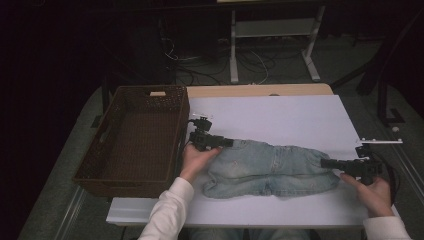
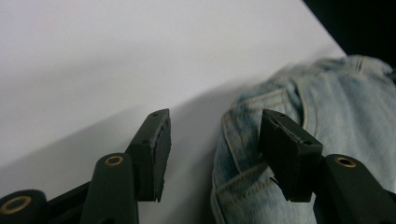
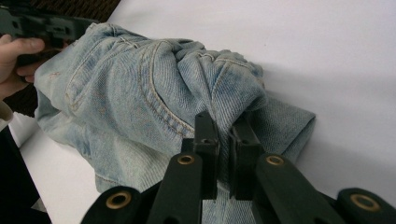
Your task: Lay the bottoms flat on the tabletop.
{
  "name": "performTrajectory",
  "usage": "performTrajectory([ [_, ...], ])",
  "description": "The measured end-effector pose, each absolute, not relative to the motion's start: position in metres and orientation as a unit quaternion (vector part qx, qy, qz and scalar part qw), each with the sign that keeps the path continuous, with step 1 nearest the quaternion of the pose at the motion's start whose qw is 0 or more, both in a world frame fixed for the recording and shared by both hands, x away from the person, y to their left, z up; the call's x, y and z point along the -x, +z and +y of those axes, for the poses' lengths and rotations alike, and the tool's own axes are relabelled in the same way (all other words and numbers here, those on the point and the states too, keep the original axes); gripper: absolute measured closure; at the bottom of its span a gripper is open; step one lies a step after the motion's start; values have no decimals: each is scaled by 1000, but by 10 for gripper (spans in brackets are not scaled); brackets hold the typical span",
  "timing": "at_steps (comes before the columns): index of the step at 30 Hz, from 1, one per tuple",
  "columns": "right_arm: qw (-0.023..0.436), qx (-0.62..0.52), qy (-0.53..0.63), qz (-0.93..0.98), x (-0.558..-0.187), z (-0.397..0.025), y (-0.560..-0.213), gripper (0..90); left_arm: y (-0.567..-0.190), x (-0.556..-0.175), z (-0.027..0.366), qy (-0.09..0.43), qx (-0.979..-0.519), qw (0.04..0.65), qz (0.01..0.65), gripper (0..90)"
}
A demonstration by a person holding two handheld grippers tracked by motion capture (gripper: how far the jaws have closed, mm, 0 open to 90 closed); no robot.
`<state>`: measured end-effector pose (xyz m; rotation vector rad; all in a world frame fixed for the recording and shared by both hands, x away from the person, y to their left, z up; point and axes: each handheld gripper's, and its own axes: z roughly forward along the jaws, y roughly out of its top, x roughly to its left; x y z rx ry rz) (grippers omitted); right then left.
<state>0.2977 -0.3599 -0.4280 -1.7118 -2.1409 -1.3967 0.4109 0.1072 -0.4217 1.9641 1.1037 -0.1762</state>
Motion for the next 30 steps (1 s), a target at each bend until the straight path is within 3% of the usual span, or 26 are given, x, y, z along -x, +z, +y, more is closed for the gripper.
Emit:
performTrajectory([
  [12, 26, 554, -448, -701, -296, -358, -427, 826, -434, -405, 108, -150, -780, 414, 444, 515],
  [18, 23, 552, -447, -704, -296, -357, -426, 827, -446, -405, 102, -204, -786, 394, 431, 618],
  [30, 27, 553, -447, -703, -298, -358, -425, 825, -441, -401, 103, -170, -786, 426, 414, 788],
])
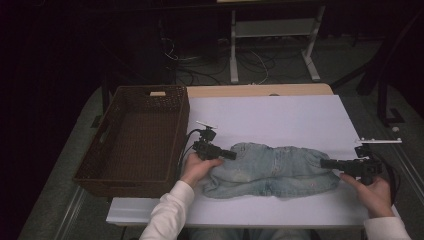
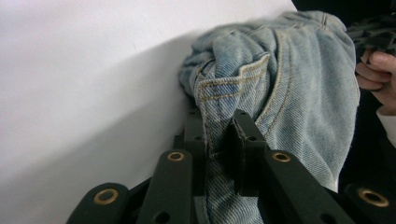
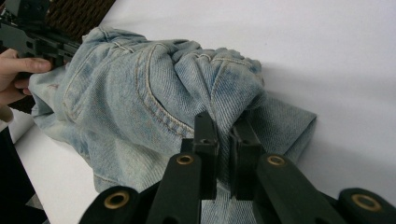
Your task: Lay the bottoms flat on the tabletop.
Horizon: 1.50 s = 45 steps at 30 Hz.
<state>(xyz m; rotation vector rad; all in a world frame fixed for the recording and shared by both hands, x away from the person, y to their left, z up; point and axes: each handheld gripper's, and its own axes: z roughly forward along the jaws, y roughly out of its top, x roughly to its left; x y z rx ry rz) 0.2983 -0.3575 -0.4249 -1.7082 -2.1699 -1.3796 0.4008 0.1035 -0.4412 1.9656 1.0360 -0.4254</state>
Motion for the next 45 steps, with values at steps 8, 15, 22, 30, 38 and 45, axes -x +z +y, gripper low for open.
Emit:
performTrajectory([
  [8, 18, 541, -449, -711, -309, -355, -414, 826, -431, -404, 112, -142, -777, 445, 422, 799],
  [15, 2, 528, -459, -714, -334, -354, -398, 826, -413, -402, 115, -80, -775, 463, 421, 800],
  [22, -12, 522, -467, -714, -357, -349, -390, 827, -403, -406, 116, -21, -769, 481, 421, 799],
  [30, -26, 516, -476, -712, -381, -343, -384, 830, -409, -416, 117, 6, -763, 482, 431, 794],
  [38, 2, 540, -462, -703, -387, -346, -408, 834, -431, -421, 110, -58, -785, 430, 442, 793],
  [45, 44, 564, -414, -713, -361, -353, -429, 837, -447, -414, 103, -125, -803, 376, 445, 793],
])
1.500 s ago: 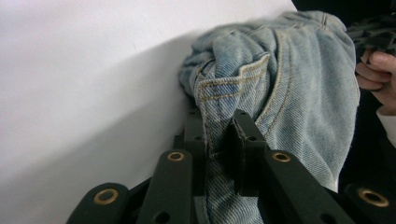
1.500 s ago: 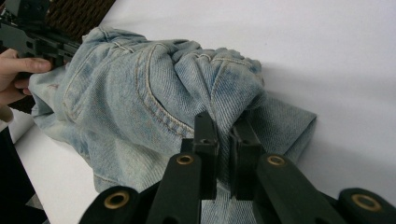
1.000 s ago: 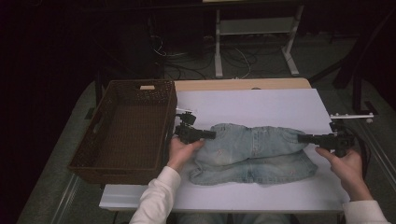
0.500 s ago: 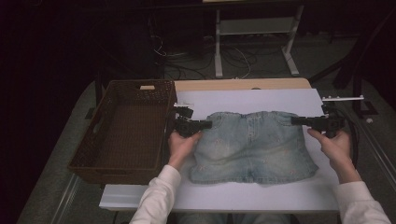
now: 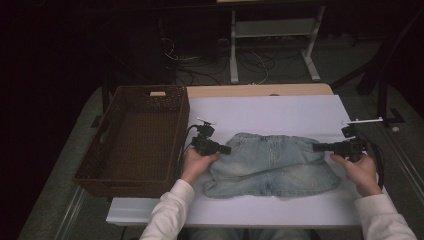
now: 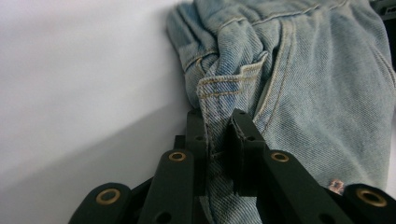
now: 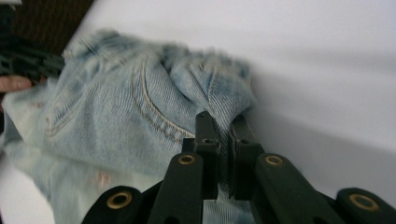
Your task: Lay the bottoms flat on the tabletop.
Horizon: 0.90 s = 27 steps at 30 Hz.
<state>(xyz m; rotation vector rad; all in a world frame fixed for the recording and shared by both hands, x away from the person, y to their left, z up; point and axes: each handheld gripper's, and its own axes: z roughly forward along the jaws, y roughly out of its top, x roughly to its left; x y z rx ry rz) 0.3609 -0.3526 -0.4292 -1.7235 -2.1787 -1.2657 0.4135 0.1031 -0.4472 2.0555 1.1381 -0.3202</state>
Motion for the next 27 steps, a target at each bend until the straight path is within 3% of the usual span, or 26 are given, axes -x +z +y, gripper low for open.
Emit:
performTrajectory([
  [12, 36, 579, -394, -713, -344, -349, -441, 818, -448, -408, 102, -121, -807, 376, 440, 792],
  [18, -12, 558, -405, -724, -343, -350, -425, 531, -448, -407, 102, -117, -807, 378, 438, 788],
  [22, -40, 559, -410, -719, -354, -350, -416, 394, -448, -408, 103, -117, -807, 379, 437, 781],
  [27, -44, 559, -422, -713, -380, -347, -413, 378, -448, -408, 102, -115, -807, 380, 437, 780],
])
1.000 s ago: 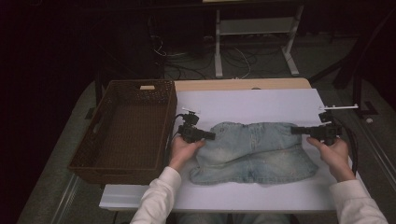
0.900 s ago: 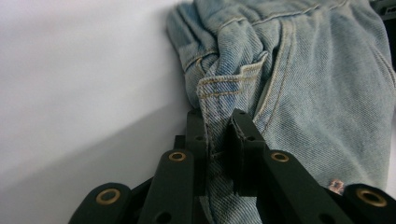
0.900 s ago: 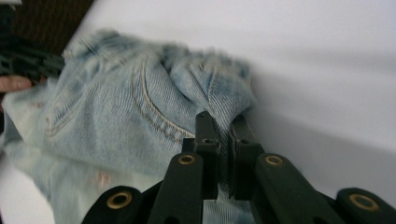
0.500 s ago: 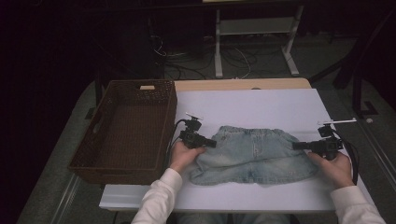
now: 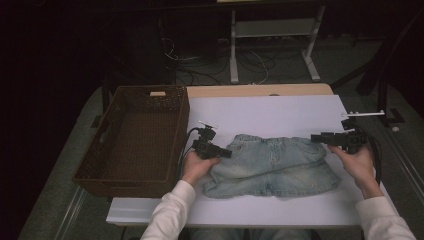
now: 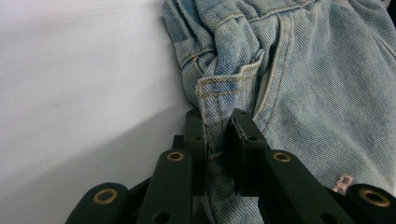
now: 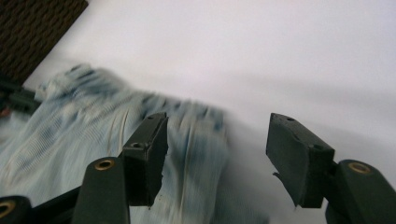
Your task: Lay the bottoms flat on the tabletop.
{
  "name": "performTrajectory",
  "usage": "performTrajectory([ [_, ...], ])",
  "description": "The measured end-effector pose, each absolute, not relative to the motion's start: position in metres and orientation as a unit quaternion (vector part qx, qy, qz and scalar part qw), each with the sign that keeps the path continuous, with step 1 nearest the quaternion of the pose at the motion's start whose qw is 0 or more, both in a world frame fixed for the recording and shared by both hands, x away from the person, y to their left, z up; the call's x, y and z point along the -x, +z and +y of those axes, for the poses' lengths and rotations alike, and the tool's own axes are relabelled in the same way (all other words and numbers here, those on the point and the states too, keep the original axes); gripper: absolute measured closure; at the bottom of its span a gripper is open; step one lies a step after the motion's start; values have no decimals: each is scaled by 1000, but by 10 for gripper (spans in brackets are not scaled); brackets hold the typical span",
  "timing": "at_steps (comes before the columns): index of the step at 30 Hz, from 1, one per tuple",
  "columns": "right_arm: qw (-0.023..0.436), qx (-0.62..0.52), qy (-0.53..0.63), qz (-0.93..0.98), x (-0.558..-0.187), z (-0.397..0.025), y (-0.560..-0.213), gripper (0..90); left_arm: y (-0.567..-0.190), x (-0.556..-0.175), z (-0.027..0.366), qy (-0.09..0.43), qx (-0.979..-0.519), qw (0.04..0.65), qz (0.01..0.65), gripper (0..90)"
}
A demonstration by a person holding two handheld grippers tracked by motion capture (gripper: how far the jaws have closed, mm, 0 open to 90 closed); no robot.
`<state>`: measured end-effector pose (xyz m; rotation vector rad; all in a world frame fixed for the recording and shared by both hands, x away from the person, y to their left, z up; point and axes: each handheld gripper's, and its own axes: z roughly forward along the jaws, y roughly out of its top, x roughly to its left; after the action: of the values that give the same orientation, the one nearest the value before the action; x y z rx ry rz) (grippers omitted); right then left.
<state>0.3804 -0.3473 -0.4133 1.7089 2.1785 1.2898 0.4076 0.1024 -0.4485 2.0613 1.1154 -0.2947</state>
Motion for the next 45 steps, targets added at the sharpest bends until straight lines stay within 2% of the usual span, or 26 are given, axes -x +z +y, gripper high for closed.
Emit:
performTrajectory([
  [8, 22, -552, 407, 727, -411, -331, -421, 383, -449, -408, 103, -115, -807, 381, 436, 778],
  [17, 20, -547, 362, 754, -405, -318, -429, 451, -448, -407, 103, -112, -806, 382, 438, 768],
  [21, 6, -552, 349, 757, -400, -315, -438, 512, -447, -406, 103, -110, -806, 383, 438, 763],
  [24, -5, -558, 353, 751, -395, -315, -442, 591, -446, -406, 103, -108, -806, 383, 438, 756],
  [29, 18, -551, 356, 755, -387, -312, -441, 709, -446, -406, 103, -104, -805, 384, 440, 730],
  [33, 46, -537, 357, 763, -384, -310, -434, 742, -445, -407, 104, -88, -804, 382, 448, 635],
  [37, 76, -530, 371, 758, -381, -317, -423, 746, -443, -409, 108, -99, -785, 404, 459, 542],
  [45, 54, -532, 385, 752, -379, -334, -421, 746, -429, -415, 104, -68, -780, 420, 459, 448],
])
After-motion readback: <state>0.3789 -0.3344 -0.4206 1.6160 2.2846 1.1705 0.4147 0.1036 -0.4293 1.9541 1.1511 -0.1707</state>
